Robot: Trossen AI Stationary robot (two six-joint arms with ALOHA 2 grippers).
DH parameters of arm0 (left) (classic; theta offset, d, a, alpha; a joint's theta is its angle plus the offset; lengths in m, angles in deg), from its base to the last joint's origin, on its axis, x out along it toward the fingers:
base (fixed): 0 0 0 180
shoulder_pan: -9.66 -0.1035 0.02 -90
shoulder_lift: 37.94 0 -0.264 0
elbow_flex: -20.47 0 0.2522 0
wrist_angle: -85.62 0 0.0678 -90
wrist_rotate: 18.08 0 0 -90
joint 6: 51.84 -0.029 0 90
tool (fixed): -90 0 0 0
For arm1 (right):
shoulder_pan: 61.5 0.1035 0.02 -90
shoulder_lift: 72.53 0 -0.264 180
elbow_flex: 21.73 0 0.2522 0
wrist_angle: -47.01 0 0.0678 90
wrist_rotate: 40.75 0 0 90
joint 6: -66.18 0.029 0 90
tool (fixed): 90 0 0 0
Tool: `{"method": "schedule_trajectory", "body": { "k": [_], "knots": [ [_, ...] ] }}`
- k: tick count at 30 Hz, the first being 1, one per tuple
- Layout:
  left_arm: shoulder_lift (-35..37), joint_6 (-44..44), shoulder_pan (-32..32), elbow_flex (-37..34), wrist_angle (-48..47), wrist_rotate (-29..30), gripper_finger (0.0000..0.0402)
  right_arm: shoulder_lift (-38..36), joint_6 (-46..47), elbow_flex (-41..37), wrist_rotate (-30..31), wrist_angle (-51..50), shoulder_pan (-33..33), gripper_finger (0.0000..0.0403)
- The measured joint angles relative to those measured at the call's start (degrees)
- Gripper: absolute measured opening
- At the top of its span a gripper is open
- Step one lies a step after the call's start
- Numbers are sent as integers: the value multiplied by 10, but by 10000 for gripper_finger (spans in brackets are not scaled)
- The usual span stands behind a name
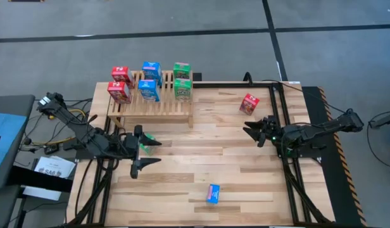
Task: Stack cereal on shelf
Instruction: Put the blue cereal box on the shelf aligned with the blue cereal boxes
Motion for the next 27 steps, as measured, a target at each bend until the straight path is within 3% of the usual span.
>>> {"method": "schedule_trajectory", "body": {
  "k": [7, 13, 21, 27],
  "knots": [
    [0, 12, 0, 0, 0, 0, 281, 0, 38, 0, 22, 1, 0, 272],
    [0, 19, 0, 0, 0, 1, 281, 0, 84, 0, -5, 18, 0, 272],
    [0, 52, 0, 0, 0, 1, 281, 8, -94, 49, -66, 123, 0, 272],
    [0, 52, 0, 0, -3, 1, 281, 51, -189, 119, -95, 126, 0, 272]
  ]
}}
